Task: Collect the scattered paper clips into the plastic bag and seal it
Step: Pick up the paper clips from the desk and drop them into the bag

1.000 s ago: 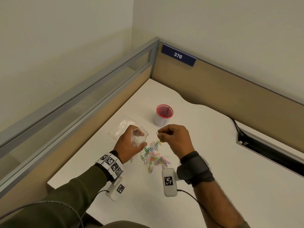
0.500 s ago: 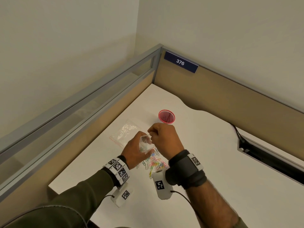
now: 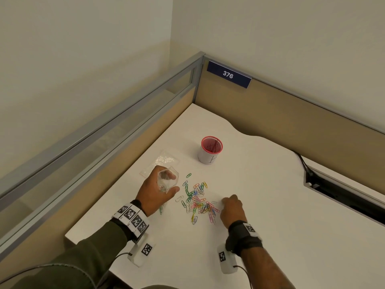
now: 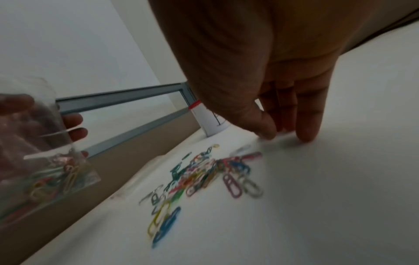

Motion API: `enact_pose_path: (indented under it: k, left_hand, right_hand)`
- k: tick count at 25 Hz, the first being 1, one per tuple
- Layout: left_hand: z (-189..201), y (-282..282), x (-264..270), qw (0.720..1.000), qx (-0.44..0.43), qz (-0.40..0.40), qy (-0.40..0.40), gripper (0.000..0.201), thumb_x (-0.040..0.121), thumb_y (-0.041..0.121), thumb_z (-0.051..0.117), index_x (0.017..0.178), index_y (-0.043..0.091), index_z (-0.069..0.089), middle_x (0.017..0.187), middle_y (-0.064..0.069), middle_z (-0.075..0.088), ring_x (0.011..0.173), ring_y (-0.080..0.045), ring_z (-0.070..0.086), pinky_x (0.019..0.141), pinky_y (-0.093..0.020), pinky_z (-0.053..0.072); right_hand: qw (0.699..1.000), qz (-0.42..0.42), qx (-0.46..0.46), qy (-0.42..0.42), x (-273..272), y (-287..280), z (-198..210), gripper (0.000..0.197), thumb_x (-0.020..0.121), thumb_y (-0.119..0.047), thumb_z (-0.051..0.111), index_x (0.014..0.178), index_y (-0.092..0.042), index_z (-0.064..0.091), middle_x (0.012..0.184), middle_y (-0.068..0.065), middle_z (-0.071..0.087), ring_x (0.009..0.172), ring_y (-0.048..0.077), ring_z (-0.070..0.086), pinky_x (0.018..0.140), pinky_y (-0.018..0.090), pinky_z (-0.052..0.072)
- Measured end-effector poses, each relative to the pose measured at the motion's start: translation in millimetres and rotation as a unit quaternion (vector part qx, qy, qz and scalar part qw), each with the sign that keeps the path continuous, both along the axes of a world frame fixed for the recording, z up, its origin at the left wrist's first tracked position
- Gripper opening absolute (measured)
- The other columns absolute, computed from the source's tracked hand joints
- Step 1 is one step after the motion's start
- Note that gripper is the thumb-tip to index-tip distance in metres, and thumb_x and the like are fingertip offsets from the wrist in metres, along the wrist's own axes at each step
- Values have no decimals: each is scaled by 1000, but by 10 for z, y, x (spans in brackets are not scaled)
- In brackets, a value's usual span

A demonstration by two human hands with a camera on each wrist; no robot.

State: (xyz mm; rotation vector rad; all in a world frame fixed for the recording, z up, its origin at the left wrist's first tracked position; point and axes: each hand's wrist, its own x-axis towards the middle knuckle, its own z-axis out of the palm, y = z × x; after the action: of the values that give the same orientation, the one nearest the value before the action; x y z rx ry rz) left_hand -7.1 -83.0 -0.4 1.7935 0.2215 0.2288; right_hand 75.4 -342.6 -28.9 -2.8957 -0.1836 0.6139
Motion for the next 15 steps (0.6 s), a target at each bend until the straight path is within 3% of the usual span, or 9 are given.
enact_pose_path:
  k: [2, 5, 7, 11, 15]
  left_hand:
    - [-9, 1, -3, 1000, -1, 2, -1, 48, 66, 38, 78, 103, 23, 53, 106, 12, 66, 111, -16, 63, 99, -42, 51]
    - [1, -11, 17, 1000, -1, 4, -7, 45, 68, 33, 79, 103, 24, 53, 108, 7, 66, 110, -17, 63, 99, -43, 51]
    - [19, -9, 26, 1000, -1, 6, -6, 45, 68, 31, 79, 104, 23, 53, 108, 8, 66, 110, -14, 63, 99, -40, 51]
    - [7, 29, 6, 1000, -1, 9, -5, 47, 67, 37, 77, 105, 23, 52, 109, 8, 65, 112, -14, 63, 99, -36, 50]
    - [-19, 69, -5, 1000, 3, 8, 3, 47, 68, 35, 78, 106, 24, 52, 110, 6, 65, 113, -15, 62, 99, -34, 49]
  right_hand:
    - [1000, 26, 4, -9, -64, 123, -60, 27, 92, -8, 47, 116, -6, 59, 123, 16, 47, 116, 31, 47, 97, 36, 47]
    - [997, 70, 41, -6, -138, 244, -92, 21, 93, -8, 48, 108, -8, 63, 115, 13, 51, 108, 29, 54, 90, 30, 49]
    - [996, 50, 75, -5, -168, 191, -73, 21, 93, -15, 52, 110, -10, 63, 113, 11, 53, 106, 29, 59, 88, 28, 48]
    - [998, -21, 26, 48, -327, -8, -97, 48, 80, -40, 72, 115, -11, 55, 115, 8, 49, 104, 25, 57, 84, 28, 47]
    - [996, -63, 57, 16, -313, 228, -176, 27, 91, -23, 59, 112, -7, 59, 117, 12, 54, 102, 27, 60, 87, 31, 50]
